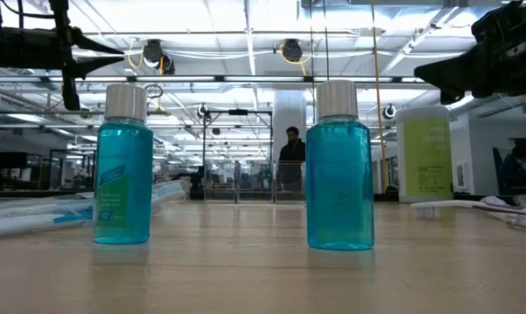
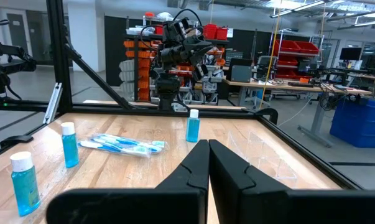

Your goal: Pick & Place toothbrushing station

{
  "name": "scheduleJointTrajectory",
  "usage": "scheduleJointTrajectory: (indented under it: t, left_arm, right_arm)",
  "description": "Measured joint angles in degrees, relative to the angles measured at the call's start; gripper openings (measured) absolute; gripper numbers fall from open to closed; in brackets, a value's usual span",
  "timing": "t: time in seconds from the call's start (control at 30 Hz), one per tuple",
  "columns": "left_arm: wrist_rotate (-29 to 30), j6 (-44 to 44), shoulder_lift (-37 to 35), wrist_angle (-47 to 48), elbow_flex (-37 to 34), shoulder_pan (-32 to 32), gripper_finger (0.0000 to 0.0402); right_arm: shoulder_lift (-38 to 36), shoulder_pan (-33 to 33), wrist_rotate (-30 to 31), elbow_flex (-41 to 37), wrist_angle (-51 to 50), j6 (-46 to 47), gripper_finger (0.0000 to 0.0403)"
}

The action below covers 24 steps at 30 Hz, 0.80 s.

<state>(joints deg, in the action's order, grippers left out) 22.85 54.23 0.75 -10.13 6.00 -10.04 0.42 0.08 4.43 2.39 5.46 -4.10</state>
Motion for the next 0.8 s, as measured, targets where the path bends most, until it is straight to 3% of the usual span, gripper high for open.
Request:
scheduleJointTrajectory:
  t: [0.5,0.57,0.8]
  left_arm:
    - [0.20,-2.66,0.46,-8.39,-0.04,-0.37,0.0037]
    - [-1.54,0.47,0.47,-8.44,-0.04,-0.37,0.0037]
    - [-11.15,23.48,0.49,-5.15,-0.02,-0.33,0.0037]
  right_arm:
    - [0.01,0.01,0.01,-0.01,0.01,-0.01,0.0000]
    - [0.01,0.01,0.01,0.00,0.02,-0.01,0.0000]
    - [0.01,0.02,-0.02,0.01,0.51,3.45,0.0000]
